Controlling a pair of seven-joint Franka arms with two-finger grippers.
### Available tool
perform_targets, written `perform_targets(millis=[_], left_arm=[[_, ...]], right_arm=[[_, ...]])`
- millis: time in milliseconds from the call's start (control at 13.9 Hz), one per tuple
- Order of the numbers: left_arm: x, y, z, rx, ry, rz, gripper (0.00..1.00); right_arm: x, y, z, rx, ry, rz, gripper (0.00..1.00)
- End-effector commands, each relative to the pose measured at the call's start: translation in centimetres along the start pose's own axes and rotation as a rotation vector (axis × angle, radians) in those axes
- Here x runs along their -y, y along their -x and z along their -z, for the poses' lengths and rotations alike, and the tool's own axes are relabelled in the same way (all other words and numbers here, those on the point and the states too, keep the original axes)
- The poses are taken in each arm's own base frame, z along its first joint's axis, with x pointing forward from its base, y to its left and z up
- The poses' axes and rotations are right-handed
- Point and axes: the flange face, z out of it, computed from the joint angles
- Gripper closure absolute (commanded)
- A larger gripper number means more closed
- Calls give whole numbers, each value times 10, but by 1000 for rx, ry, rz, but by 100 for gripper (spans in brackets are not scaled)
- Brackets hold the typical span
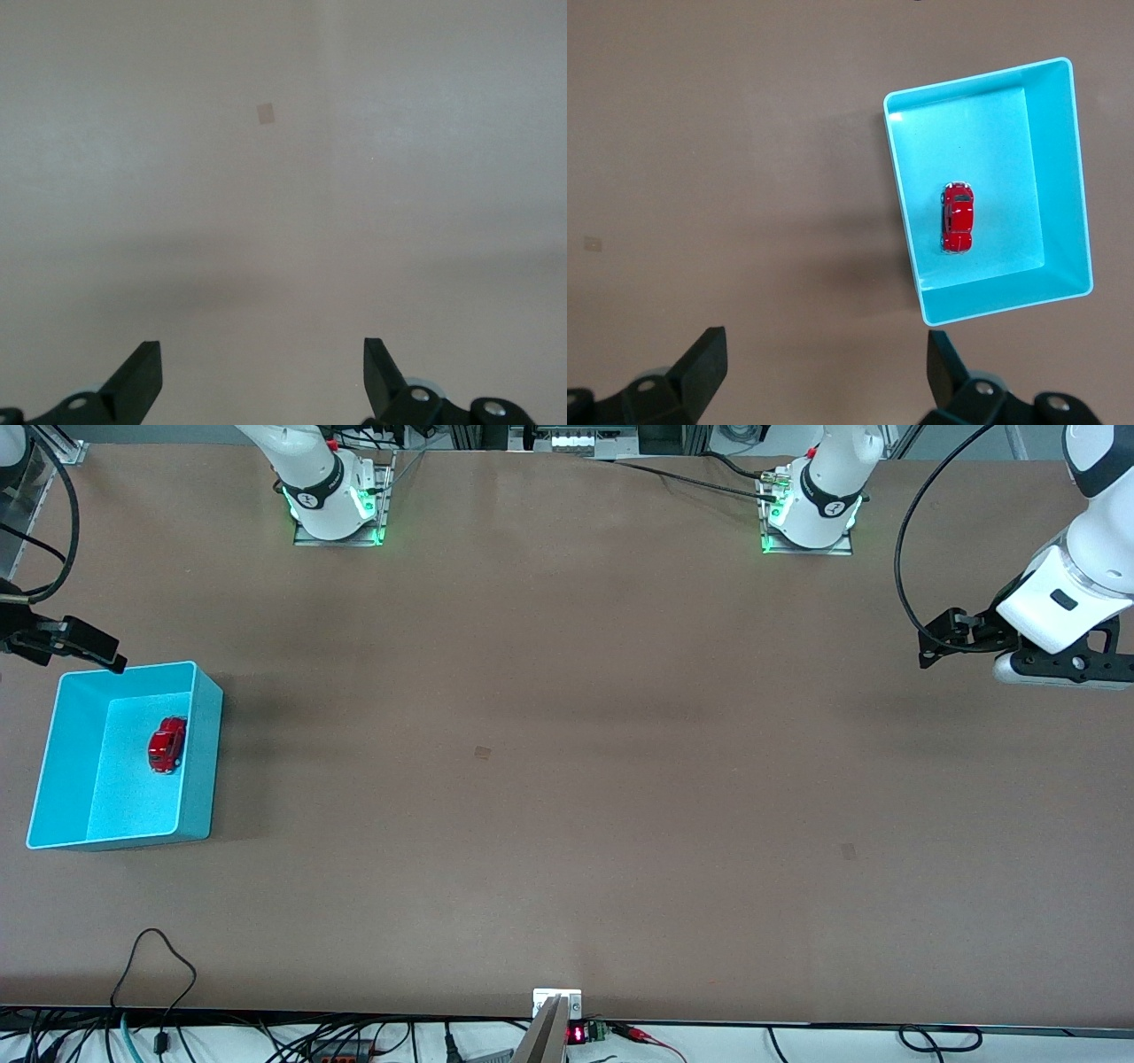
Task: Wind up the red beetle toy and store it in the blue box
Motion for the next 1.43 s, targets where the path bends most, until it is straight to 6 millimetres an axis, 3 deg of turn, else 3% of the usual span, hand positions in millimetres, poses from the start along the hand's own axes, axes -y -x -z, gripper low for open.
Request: perform_targets(millis=[0, 717, 1362], left_arm=[[3, -5, 5, 0, 9, -15, 0], [3, -5, 4, 6, 9, -17, 0], [7, -3, 2, 18, 8, -22, 0]], right_arm=[[0, 32, -4, 7, 0, 16, 0], [-1, 33, 13, -4, -5, 12, 0], [-1, 34, 11, 10, -5, 15, 0]])
